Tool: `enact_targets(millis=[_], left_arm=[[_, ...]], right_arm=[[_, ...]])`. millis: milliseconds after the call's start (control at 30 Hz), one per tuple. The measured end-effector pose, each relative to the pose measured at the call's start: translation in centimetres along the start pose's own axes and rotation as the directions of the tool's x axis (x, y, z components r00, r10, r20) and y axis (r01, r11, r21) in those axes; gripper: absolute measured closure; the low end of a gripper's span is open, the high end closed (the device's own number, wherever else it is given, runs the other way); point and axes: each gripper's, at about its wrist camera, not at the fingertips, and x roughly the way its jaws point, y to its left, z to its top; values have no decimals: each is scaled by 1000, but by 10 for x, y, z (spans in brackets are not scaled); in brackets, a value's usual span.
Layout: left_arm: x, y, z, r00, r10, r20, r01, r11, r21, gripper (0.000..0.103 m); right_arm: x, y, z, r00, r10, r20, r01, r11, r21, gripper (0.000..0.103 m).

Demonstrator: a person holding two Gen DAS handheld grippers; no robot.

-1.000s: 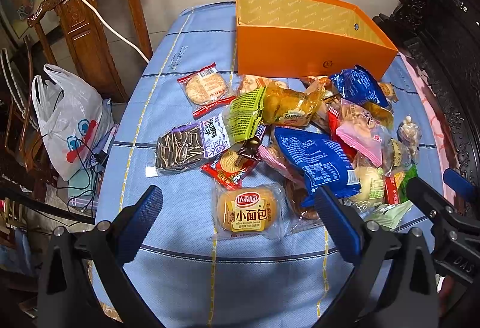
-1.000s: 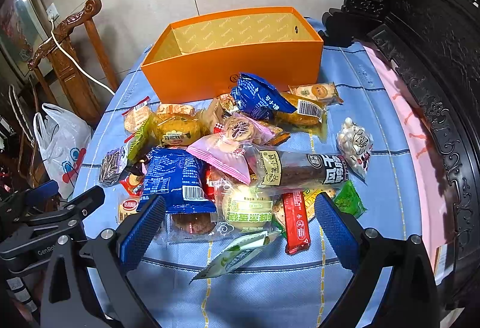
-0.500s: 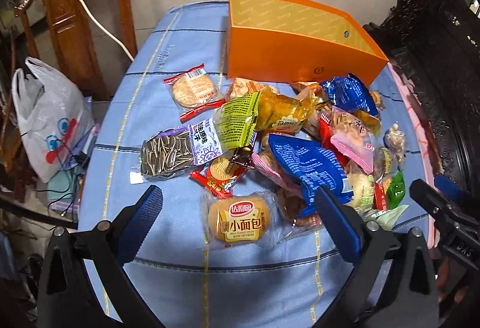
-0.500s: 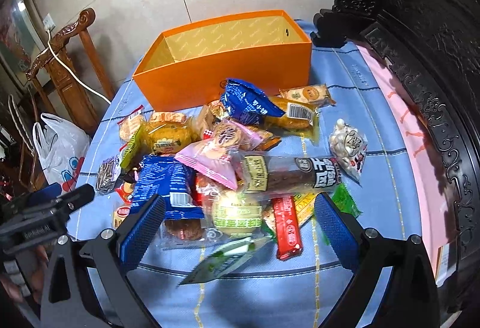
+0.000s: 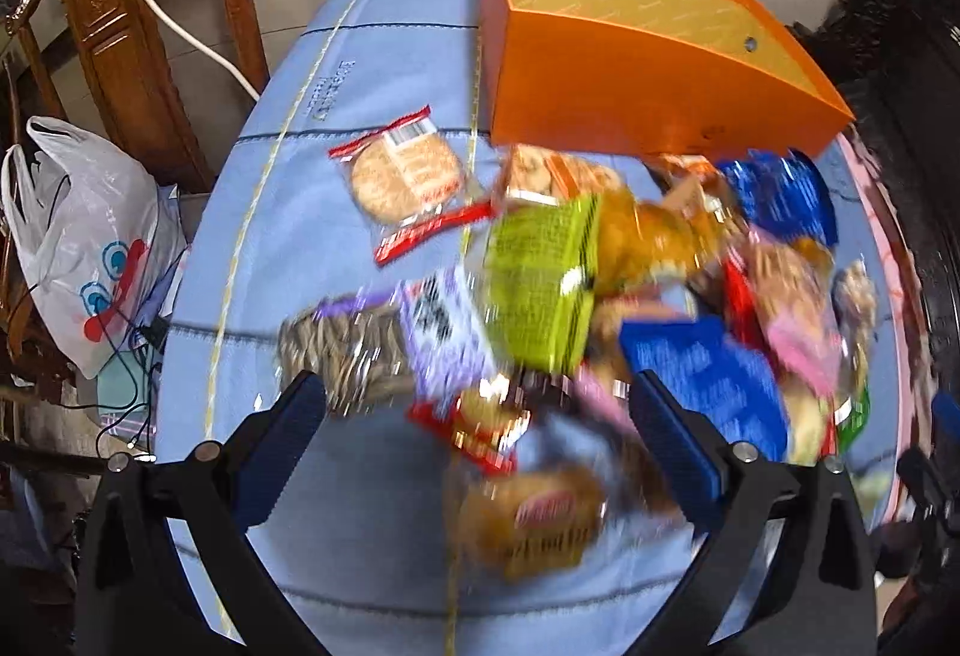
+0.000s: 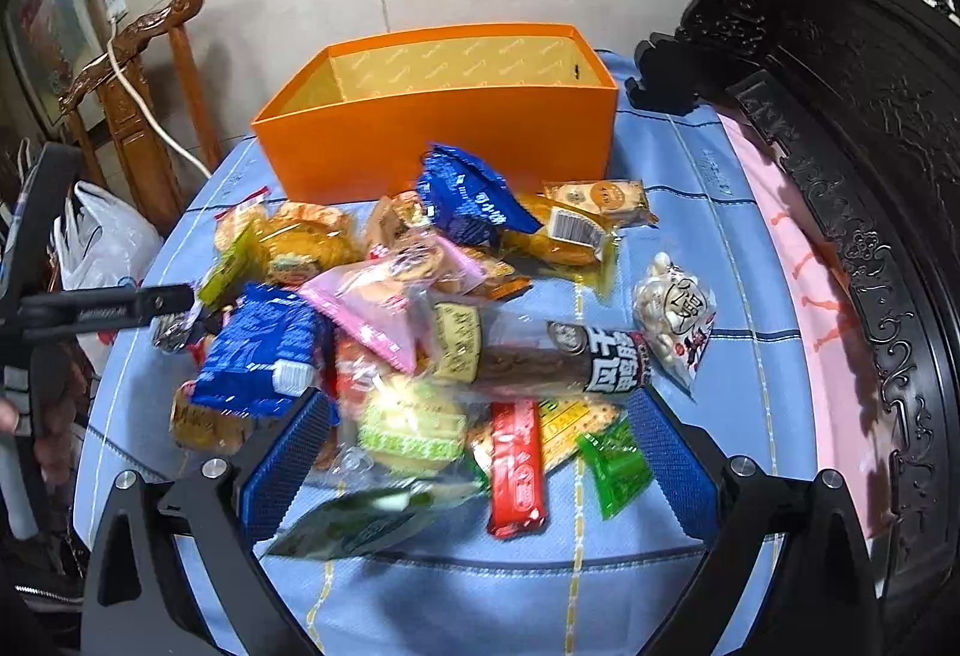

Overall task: Organize snacks
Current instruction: 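Grasp the yellow-green seed bag with left tool while right tool grasps the sausage stick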

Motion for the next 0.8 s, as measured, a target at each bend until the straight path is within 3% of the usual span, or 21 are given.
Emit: enact_targets(millis=[200, 233, 267, 300, 367, 467, 500, 600, 733, 800], left_arm=[[41, -7, 32, 999, 16, -52, -16, 1000, 7, 7], [48, -6, 35, 998, 20, -62, -19, 1000, 12, 13], [58, -5, 38, 996, -1, -88, 3, 1000, 22, 30], [64, -5, 40, 994, -17, -108, 20, 999, 25, 31], [65, -9, 45, 997, -20, -69, 25, 997, 68, 36], [66, -20, 51, 998, -30, -57, 39, 988, 151, 57], [61, -22, 54, 999, -41, -30, 45, 985, 166, 69], [52, -22, 60, 997, -77, -9, 77, 977, 198, 85], [47, 13, 60, 984, -174, -33, 176, 981, 75, 86], [43, 25, 53, 984, -175, -25, 176, 983, 48, 86]], right_arm=[[20, -22, 15, 999, 13, -41, -10, 997, 72, 3], [24, -24, 18, 999, 15, -47, -11, 996, 83, 3], [28, -27, 21, 998, 18, -56, -13, 995, 96, 3], [31, -28, 23, 998, 22, -62, -15, 995, 104, 3], [37, -29, 26, 997, 29, -74, -21, 993, 113, 3], [48, -25, 30, 994, 38, -105, -26, 994, 109, 3], [51, -23, 31, 992, 44, -114, -32, 994, 107, 3], [55, -18, 34, 990, 50, -133, -37, 994, 98, 3], [53, -21, 38, 990, 51, -131, -36, 993, 112, 3], [51, -25, 37, 990, 55, -133, -37, 991, 131, 3]])
